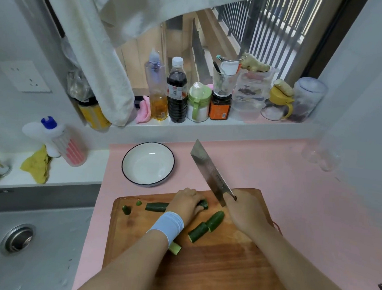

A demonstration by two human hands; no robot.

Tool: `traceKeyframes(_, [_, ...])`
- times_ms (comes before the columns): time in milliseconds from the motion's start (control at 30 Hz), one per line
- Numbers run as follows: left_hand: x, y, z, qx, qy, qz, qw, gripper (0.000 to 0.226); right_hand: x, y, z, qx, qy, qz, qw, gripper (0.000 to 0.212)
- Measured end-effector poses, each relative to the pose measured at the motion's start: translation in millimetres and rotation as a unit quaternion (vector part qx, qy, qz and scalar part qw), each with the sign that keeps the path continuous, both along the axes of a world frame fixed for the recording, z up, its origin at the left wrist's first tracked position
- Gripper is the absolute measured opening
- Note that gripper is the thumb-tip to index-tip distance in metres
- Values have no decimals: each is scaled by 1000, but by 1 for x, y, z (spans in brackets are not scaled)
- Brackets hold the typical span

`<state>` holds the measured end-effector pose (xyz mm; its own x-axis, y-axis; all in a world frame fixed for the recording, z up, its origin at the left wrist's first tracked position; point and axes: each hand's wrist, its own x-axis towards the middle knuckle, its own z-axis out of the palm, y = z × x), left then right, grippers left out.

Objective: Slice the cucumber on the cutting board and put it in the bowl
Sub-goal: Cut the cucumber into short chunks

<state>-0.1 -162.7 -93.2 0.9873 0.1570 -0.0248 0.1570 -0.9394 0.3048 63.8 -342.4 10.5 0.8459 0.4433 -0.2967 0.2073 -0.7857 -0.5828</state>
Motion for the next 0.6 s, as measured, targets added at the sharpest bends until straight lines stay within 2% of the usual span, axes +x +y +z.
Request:
traceKeyframes(100, [5,0,-5,18,-4,1,1000,36,2,1,-1,1,-7,8,1000,34])
traceKeyframes(200, [-5,4,-9,-36,-61,12,997,36,2,1,-1,-13,-3,11,1000,38])
traceKeyframes(367, [-53,17,1,-100,-134,40,985,22,-9,4,9,-39,-2,41,998,38])
traceKeyframes(433, [-77,18,10,-135,-106,64,983,21,-16,7,10,-23,8,48,999,37])
traceKeyframes(500, [-99,19,15,-139,-62,47,987,19,-24,10,9,-10,18,51,998,37])
traceKeyframes(600, [-124,20,8,-61,-8,-35,997,37,-37,15,6,-4,26,53,998,37])
